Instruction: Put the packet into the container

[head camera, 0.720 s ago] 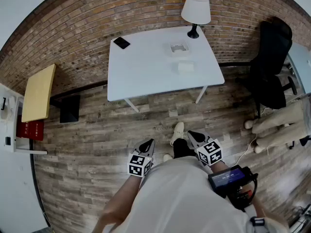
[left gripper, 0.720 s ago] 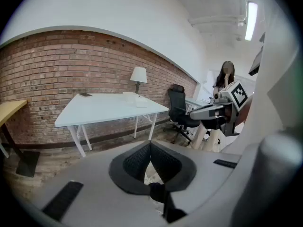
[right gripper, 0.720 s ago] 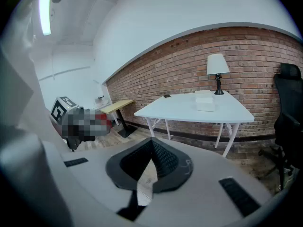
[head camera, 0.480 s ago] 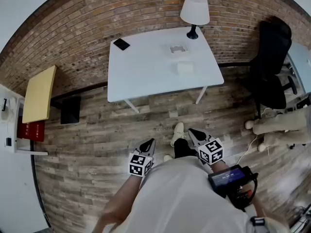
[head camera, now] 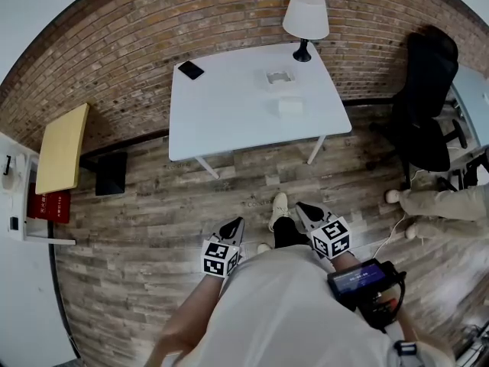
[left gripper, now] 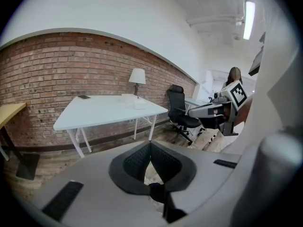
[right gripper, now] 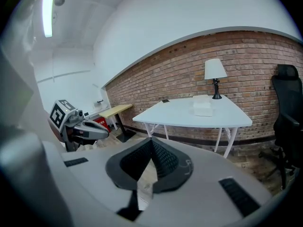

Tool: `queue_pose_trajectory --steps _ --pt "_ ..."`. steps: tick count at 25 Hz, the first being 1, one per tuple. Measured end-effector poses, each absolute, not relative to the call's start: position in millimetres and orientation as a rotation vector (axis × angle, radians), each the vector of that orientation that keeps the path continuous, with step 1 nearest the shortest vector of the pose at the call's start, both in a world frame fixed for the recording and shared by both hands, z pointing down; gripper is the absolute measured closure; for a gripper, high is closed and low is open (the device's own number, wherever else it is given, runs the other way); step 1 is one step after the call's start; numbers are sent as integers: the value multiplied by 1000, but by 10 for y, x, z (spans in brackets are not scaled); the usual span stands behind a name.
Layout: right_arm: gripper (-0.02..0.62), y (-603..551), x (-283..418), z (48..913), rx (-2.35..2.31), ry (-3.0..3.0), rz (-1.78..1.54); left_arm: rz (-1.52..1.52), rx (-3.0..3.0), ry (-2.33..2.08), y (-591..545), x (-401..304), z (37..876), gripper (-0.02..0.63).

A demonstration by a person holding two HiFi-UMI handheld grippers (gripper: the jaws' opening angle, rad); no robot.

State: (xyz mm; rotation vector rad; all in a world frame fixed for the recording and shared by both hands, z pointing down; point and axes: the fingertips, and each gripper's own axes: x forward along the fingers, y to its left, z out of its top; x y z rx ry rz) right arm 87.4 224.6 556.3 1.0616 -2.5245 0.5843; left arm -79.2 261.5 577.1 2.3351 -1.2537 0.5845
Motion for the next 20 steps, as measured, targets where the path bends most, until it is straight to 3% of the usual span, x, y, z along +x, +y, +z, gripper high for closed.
queue_pose_trajectory --steps 20 --pt "588 1745 711 5533 1032 -2530 567 585 2318 -1278 2186 -938 5731 595"
